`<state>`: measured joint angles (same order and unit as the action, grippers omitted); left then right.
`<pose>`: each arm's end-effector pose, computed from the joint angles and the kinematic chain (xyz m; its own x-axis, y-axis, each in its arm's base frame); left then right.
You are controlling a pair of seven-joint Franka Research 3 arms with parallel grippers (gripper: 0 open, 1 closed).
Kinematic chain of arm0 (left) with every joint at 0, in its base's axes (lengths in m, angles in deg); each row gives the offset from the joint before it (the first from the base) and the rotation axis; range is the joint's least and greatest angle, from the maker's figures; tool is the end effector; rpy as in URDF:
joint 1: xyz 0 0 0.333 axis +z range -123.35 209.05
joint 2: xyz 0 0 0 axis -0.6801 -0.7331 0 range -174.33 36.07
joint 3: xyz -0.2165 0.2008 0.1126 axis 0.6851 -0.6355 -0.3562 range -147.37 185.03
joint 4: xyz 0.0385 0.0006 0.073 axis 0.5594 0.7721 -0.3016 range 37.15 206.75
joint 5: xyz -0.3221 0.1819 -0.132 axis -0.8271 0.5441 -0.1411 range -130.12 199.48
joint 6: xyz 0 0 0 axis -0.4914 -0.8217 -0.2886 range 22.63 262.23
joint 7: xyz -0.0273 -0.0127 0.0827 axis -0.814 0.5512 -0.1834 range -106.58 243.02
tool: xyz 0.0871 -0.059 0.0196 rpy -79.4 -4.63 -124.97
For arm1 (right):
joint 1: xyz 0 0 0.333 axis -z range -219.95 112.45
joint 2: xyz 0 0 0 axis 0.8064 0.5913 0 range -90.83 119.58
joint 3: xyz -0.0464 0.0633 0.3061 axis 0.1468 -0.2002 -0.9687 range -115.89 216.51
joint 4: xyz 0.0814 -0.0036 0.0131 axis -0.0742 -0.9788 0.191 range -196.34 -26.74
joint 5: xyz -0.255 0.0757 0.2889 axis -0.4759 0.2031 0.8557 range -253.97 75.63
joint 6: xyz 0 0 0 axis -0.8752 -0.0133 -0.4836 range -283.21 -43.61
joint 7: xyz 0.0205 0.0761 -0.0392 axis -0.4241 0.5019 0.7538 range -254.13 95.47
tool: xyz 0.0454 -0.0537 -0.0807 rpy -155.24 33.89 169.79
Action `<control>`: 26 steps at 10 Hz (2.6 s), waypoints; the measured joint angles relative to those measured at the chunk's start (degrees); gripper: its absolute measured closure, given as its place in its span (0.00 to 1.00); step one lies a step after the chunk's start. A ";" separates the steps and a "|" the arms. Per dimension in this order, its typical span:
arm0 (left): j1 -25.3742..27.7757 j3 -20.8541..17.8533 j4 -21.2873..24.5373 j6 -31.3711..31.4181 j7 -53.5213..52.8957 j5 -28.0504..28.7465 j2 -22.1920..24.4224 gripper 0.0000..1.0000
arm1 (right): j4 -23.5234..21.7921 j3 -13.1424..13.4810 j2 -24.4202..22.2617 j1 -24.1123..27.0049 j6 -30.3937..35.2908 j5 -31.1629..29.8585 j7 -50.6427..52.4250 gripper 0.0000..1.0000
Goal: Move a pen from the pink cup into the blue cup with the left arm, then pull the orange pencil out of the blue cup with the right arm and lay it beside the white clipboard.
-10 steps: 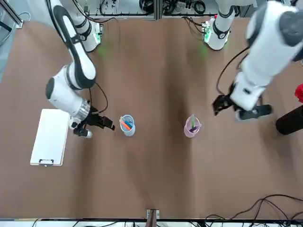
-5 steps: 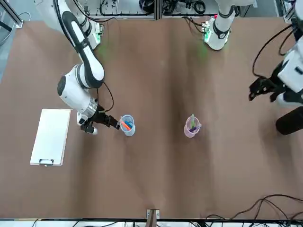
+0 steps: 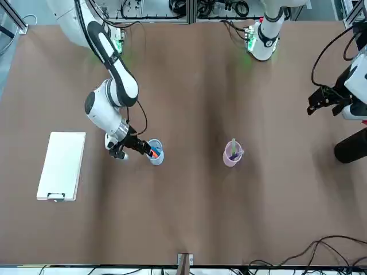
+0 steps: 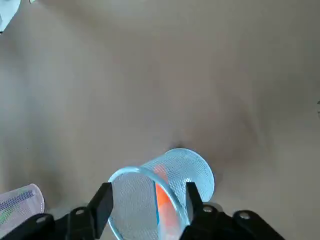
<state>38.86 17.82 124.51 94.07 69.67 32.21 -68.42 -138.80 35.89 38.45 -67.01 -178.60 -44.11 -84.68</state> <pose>0.5598 -0.0332 0.6083 0.9982 -0.0216 0.0562 -0.0241 -0.9987 0.0448 0.5552 0.2488 0.2517 0.9341 -0.3562 0.0243 -0.2953 -0.8089 -0.5084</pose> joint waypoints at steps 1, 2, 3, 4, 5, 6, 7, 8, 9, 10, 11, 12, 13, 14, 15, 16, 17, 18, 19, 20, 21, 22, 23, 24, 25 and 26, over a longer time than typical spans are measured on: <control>0.00 0.07 0.26 -0.05 0.36 0.00 0.16 0.01 | -0.24 0.00 0.03 0.00 0.00 0.01 0.00 0.34; 0.00 0.25 0.55 -0.05 1.03 0.00 0.22 0.00 | -0.79 0.01 0.06 0.01 0.00 0.02 0.00 0.35; 0.00 0.41 0.73 -0.05 1.45 0.00 0.22 0.00 | -1.51 0.03 0.07 0.04 0.00 0.02 0.02 0.36; 0.00 0.63 0.88 -0.06 1.57 0.00 0.25 0.01 | -1.98 0.05 0.07 0.10 0.00 0.03 0.04 0.37; 0.00 0.91 1.05 -0.06 1.58 0.00 0.27 0.01 | -2.04 0.05 0.07 0.12 0.00 0.03 0.04 0.39; 0.00 0.99 1.11 -0.06 1.57 0.09 0.27 0.01 | -2.03 0.05 0.01 0.13 0.08 0.03 0.04 0.39; 0.01 0.99 1.16 -0.06 1.58 0.22 0.27 0.01 | -1.99 0.04 -0.26 0.14 0.78 0.03 0.04 0.40; 0.01 0.99 1.23 -0.06 1.58 0.29 0.27 0.01 | -1.97 0.05 -0.87 0.16 1.95 0.03 0.03 0.41; 0.01 0.99 1.31 -0.06 1.58 0.29 0.27 0.01 | -1.97 0.06 -1.51 0.18 2.61 0.04 0.02 0.42; 0.02 0.99 1.33 -0.06 1.59 0.29 0.27 0.01 | -1.97 0.06 -1.87 0.18 2.86 0.05 0.02 0.44; 0.02 0.98 1.35 -0.06 1.59 0.29 0.27 0.01 | -1.97 0.06 -1.93 0.19 2.97 0.05 0.02 0.47; 0.02 0.98 1.38 -0.06 1.60 0.29 0.27 0.01 | -2.00 0.08 -1.93 0.20 3.00 0.06 0.02 0.52; 0.02 0.99 1.42 -0.06 1.61 0.30 0.27 0.01 | -2.02 0.09 -1.93 0.22 3.06 0.06 0.02 0.56; 0.02 0.99 1.47 -0.06 1.61 0.30 0.27 0.01 | -2.03 0.10 -1.93 0.25 3.11 0.06 0.02 0.59; 0.01 1.02 1.55 -0.06 1.61 0.30 0.27 0.01 | -2.04 0.11 -1.93 0.28 3.21 0.07 0.02 0.60; 0.01 1.11 1.69 -0.06 1.81 0.30 0.27 0.01 | -2.04 0.13 -1.93 0.30 3.30 0.07 0.02 0.63; 0.01 1.23 1.80 -0.06 2.08 0.30 0.27 0.01 | -2.04 0.16 -1.93 0.37 3.50 0.07 0.03 0.63; 0.01 1.31 1.84 -0.06 2.13 0.30 0.27 0.01 | -2.04 0.20 -1.94 0.46 3.75 0.07 0.03 0.63; 0.01 1.31 1.88 -0.06 2.14 0.30 0.27 0.01 | -2.04 0.25 -2.00 0.56 3.97 0.07 0.05 0.63; 0.01 1.31 1.94 -0.06 2.14 0.30 0.27 0.01 | -2.04 0.30 -2.17 0.63 4.20 0.07 0.05 0.63; 0.01 1.31 1.99 -0.06 2.14 0.30 0.27 0.01 | -2.04 0.37 -2.38 0.76 4.54 0.07 0.05 0.63; 0.01 1.31 2.02 -0.06 2.16 0.30 0.27 0.01 | -2.03 0.42 -2.57 0.89 4.83 0.07 0.07 0.63; 0.01 1.31 2.05 -0.06 2.18 0.30 0.27 0.01 | -2.04 0.43 -2.64 0.93 4.92 0.07 0.09 0.65; 0.01 1.31 2.06 -0.06 2.19 0.30 0.27 0.00 | -2.04 0.44 -2.64 0.93 4.94 0.07 0.12 0.67; 0.00 1.33 2.06 -0.06 2.20 0.30 0.27 0.01 | -2.05 0.43 -2.64 0.93 4.94 0.07 0.16 0.68; 0.00 1.36 2.06 -0.06 2.27 0.30 0.27 0.01 | -2.07 0.43 -2.64 0.93 4.94 0.07 0.18 0.69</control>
<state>38.86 19.19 126.57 94.00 71.94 32.51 -68.15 -140.87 36.32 35.81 -66.09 -173.66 -44.04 -84.50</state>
